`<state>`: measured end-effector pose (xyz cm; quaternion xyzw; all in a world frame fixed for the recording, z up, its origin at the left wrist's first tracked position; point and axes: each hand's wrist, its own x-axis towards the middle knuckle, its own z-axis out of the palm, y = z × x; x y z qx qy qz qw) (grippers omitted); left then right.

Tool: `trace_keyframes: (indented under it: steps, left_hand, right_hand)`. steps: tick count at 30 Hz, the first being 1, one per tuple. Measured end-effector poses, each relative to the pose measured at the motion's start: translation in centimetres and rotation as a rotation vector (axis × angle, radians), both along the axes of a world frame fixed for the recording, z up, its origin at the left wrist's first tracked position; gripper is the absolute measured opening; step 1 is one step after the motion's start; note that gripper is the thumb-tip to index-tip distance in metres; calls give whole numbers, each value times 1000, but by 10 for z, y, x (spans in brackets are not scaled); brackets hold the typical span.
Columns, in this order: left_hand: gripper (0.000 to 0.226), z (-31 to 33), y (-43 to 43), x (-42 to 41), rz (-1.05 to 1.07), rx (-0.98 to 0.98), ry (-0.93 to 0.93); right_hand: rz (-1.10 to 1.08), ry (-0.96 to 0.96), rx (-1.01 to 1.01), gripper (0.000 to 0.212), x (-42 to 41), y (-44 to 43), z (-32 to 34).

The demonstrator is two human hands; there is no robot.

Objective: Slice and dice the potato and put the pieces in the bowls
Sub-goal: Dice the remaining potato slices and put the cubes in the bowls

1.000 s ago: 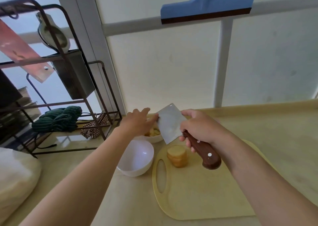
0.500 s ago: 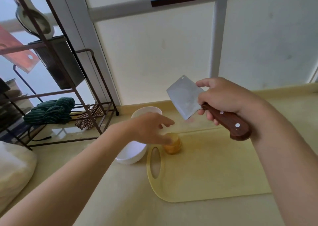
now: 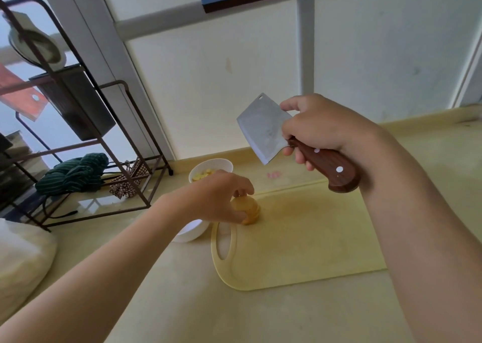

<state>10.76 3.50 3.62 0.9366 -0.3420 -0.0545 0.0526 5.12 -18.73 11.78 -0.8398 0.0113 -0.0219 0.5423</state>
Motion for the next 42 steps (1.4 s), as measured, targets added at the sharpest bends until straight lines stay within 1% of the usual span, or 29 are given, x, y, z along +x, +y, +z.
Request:
trace_keyframes:
  steps: [4,7,8,10,12,15,18,22,25,27,29,31,35,37,39,42]
  left_hand:
    - [44,-1,-1,-2,53,-60,12]
    - [61,0,-2,-1,54,6,52]
    - [63,1,-3,-1,52,42,65]
    - [59,0,-4,-1,44,92,55]
    - [51,-2,-5,-3,36,100,16]
    - [37,-5,-7,-7,-13,110,-66]
    - [36,-7,-7,-9,-33,116,-121]
    - [41,-7,-6,-8,-11,94,-128]
    - [38,2,-6,-9,28,16,-97]
    - [40,8,-8,-14,84,-122,-58]
    - [39,13,-16,-27,116,-314,-6]
    - [39,12,-28,-45,123,-431,49]
    - [39,-4,-52,-71,72,-454,118]
    - [42,-17,-63,-76,61,-447,161]
    - [50,-30,-76,-76,59,-446,173]
    - [51,-45,-97,-69,76,-403,95]
  right_hand:
    - [-2,-15,-23,71,-2,-2,1]
    - [0,-23,-33,68,-4,-3,2]
    - [1,-25,-33,65,-4,-4,3]
    - [2,-33,-29,60,-5,-6,4]
    - [7,-35,-24,55,-6,-8,5]
    - [23,-35,-21,39,-6,-7,5]
    - [36,-31,-40,32,-4,-6,3]
    - [49,-14,-61,34,-2,-4,1]
    - [53,-12,-94,36,-1,-3,1]
    - [50,-4,-111,40,-1,-3,-1]
    - [42,5,-127,45,-1,-3,-1]
    - [38,12,-146,53,-2,-3,-2]
    - [18,45,-201,72,-15,-14,-11]
    - [-8,53,-239,72,-30,-27,-22]
    - [-58,66,-285,66,-48,-45,-34]
    - [-127,115,-363,66,-75,-70,-49]
